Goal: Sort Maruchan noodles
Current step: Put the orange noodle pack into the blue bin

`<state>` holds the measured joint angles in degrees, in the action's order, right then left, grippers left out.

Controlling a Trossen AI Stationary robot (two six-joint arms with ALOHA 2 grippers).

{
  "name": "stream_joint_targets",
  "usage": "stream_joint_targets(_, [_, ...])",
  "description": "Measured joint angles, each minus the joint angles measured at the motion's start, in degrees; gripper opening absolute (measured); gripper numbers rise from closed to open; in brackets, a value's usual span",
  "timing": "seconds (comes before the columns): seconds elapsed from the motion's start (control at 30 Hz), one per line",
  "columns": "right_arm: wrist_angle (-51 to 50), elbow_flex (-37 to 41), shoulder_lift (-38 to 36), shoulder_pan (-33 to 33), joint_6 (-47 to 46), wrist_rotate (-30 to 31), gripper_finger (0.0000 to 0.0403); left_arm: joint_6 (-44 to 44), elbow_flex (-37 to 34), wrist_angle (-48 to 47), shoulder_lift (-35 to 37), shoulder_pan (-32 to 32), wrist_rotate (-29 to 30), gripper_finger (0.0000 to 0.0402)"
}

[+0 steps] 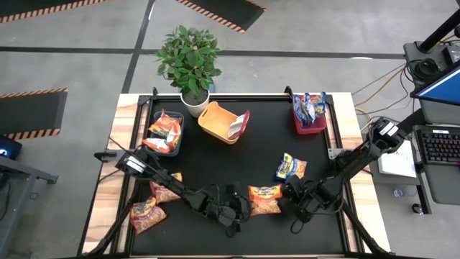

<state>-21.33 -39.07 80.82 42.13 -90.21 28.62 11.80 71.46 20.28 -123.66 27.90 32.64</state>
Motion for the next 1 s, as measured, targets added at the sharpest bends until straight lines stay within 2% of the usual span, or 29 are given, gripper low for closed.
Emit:
stream_joint_targets(0.3, [1.96,0.3,0.33,0.0,0.13,0.09,0.0326,0.81,-0.36,1.65,-0.04,-0.94,-0.71,0.0084])
stream_joint_targets(1.0, [22.76,7.84,0.39,0.0,1.76,4.45,0.0327,1.19,-1.15,2.07,-0.04,-1.16,-0.81,0.0084])
